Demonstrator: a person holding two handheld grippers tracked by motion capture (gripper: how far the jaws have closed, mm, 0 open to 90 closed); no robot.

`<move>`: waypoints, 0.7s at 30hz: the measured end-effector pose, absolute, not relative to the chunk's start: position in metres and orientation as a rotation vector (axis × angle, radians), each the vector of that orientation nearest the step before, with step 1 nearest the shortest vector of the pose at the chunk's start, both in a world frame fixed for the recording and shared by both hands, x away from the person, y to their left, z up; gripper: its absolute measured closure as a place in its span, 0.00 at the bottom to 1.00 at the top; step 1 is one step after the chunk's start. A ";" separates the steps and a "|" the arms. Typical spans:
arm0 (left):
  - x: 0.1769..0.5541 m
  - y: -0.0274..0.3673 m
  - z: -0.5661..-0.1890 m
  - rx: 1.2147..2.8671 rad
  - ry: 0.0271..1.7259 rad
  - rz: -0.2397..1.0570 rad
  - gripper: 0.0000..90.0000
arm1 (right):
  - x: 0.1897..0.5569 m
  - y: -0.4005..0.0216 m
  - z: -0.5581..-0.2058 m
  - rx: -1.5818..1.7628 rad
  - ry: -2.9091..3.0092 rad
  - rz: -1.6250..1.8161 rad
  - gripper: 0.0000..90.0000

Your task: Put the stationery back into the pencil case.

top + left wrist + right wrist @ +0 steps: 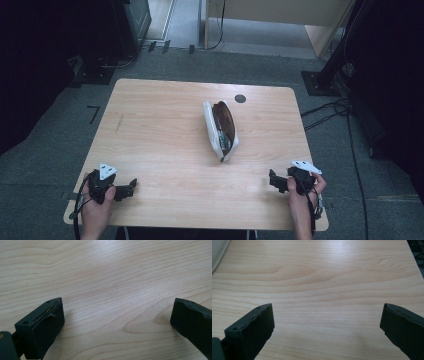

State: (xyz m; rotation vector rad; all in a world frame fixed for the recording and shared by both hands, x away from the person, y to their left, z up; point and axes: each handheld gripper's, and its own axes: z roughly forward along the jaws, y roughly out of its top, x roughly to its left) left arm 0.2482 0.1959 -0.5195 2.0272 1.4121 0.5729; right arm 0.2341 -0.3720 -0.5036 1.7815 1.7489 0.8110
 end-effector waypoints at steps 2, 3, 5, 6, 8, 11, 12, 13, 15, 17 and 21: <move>0.248 0.196 -0.519 2.028 1.412 0.573 0.00 | 0.233 -0.375 -0.506 1.790 1.747 0.805 0.00; 0.248 0.196 -0.519 2.027 1.412 0.573 0.00 | 0.233 -0.377 -0.508 1.798 1.742 0.799 0.00; 0.248 0.196 -0.519 2.028 1.412 0.573 0.00 | 0.231 -0.381 -0.511 1.810 1.742 0.790 0.00; 0.248 0.196 -0.519 2.027 1.412 0.573 0.00 | 0.231 -0.383 -0.513 1.815 1.742 0.785 0.00; 0.248 0.196 -0.519 2.027 1.412 0.573 0.00 | 0.229 -0.385 -0.516 1.823 1.739 0.769 0.00; 0.248 0.196 -0.519 2.028 1.412 0.573 0.00 | 0.228 -0.390 -0.519 1.837 1.736 0.755 0.00; 0.248 0.196 -0.519 2.028 1.412 0.573 0.00 | 0.228 -0.391 -0.520 1.839 1.738 0.748 0.00; 0.248 0.196 -0.519 2.028 1.412 0.573 0.00 | 0.228 -0.391 -0.520 1.827 1.751 0.728 0.00; 0.248 0.196 -0.519 2.028 1.412 0.573 0.00 | 0.228 -0.391 -0.521 1.807 1.768 0.699 0.00; 0.248 0.196 -0.519 2.027 1.412 0.573 0.00 | 0.227 -0.392 -0.522 1.806 1.769 0.703 0.00; 0.248 0.196 -0.519 2.028 1.412 0.573 0.00 | 0.224 -0.396 -0.525 1.816 1.741 0.723 0.00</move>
